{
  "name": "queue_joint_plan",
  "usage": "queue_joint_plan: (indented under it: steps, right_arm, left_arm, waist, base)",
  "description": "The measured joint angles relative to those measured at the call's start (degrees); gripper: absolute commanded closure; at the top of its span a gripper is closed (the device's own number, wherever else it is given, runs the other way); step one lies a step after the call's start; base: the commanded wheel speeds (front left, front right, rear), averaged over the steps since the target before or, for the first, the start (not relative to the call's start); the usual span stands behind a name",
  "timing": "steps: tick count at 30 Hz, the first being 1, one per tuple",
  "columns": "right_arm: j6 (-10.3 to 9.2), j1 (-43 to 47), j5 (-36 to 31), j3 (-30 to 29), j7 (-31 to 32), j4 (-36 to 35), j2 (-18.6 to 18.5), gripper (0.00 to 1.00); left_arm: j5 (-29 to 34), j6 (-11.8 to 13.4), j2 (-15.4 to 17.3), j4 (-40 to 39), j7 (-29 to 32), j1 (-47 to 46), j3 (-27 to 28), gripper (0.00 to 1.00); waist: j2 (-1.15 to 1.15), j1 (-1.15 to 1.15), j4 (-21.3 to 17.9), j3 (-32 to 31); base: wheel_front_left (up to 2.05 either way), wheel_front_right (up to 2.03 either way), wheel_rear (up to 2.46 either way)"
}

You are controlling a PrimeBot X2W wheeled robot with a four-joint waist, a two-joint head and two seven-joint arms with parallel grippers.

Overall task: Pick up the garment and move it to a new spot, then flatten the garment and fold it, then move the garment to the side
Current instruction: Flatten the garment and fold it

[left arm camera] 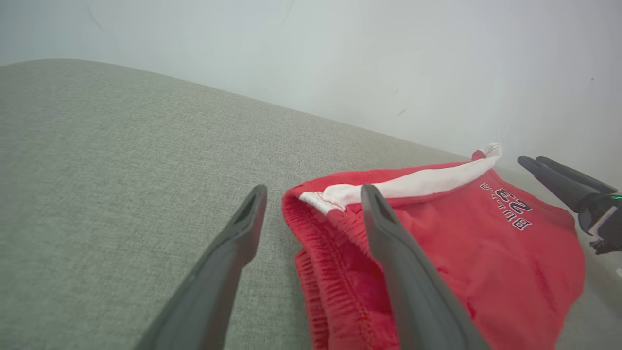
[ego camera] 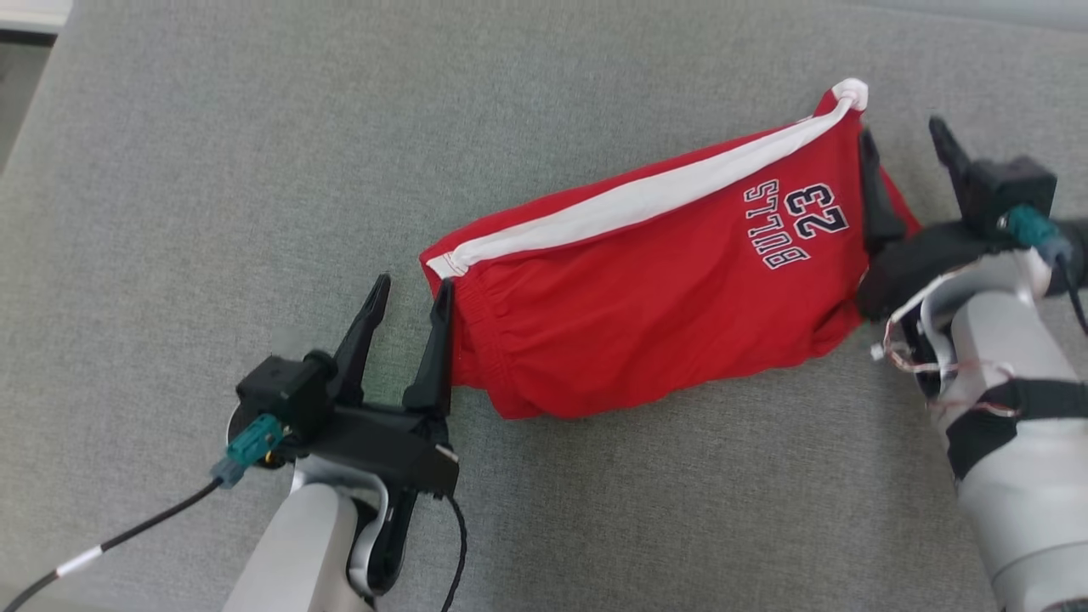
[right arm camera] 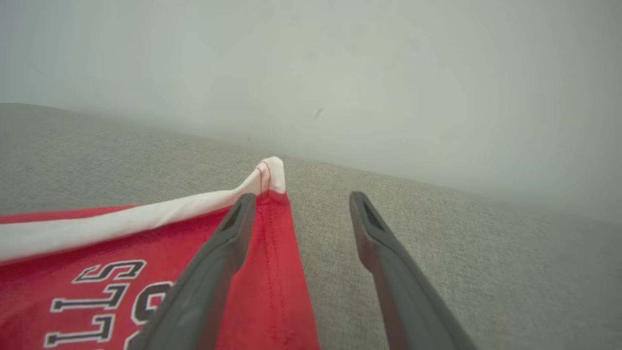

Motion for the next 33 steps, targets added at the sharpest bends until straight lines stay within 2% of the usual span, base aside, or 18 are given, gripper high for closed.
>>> queue_joint_plan:
  steps: [7, 17, 18, 19, 20, 27, 33]
  right_arm:
    - [0.0, 4.29, 2.02, 0.56, 0.01, 4.46, 0.15, 0.0]
    - [-0.22, 1.98, 6.39, 5.89, 2.57, 13.52, 1.66, 0.0]
    - [-0.26, 1.81, 6.91, 6.67, 2.65, 13.91, 1.79, 0.51]
    - [-0.27, 1.75, 7.39, 7.43, 2.76, 14.29, 1.93, 0.51]
    - [-0.27, 1.76, 7.99, 8.2, 2.76, 14.61, 2.13, 1.0]
    - [-0.19, 3.76, 12.13, 10.66, 1.38, 15.43, 2.5, 1.0]
    - [-0.11, 8.07, 16.23, 8.79, 0.14, 14.4, 2.7, 1.0]
  left_arm:
    - [0.96, 0.0, -0.01, -0.6, 0.0, 3.73, 1.19, 0.0]
    - [1.41, 0.0, 0.0, -0.63, 0.0, 4.91, 2.1, 0.0]
    - [1.49, 0.0, -0.01, -0.64, 0.0, 5.03, 2.27, 0.0]
    - [1.55, 0.0, 0.0, -0.63, 0.0, 5.21, 2.47, 0.0]
    - [1.59, 0.0, 0.0, -0.63, 0.0, 5.45, 2.74, 0.0]
    - [2.08, 0.0, 0.0, -0.16, 0.0, 8.05, 3.44, 0.0]
    - [2.68, 0.0, -0.01, 0.29, 0.0, 10.74, 4.15, 0.0]
  waist:
    - [0.0, 0.0, -0.58, -2.05]
    - [-0.01, -0.01, -0.23, -2.43]
    - [-0.01, -0.01, -0.24, -2.58]
    - [-0.01, -0.01, -0.26, -2.77]
    - [-0.01, -0.01, -0.31, -2.99]
    - [-0.01, 0.0, -1.03, -5.35]
    - [-0.01, 0.0, -2.05, -8.5]
  base:
    - [0.0, 0.0, 0.0]
    - [0.0, 0.0, 0.0]
    - [0.0, 0.0, 0.0]
    - [0.0, 0.0, 0.0]
    - [0.0, 0.0, 0.0]
    - [0.0, 0.0, 0.0]
    - [0.0, 0.0, 0.0]
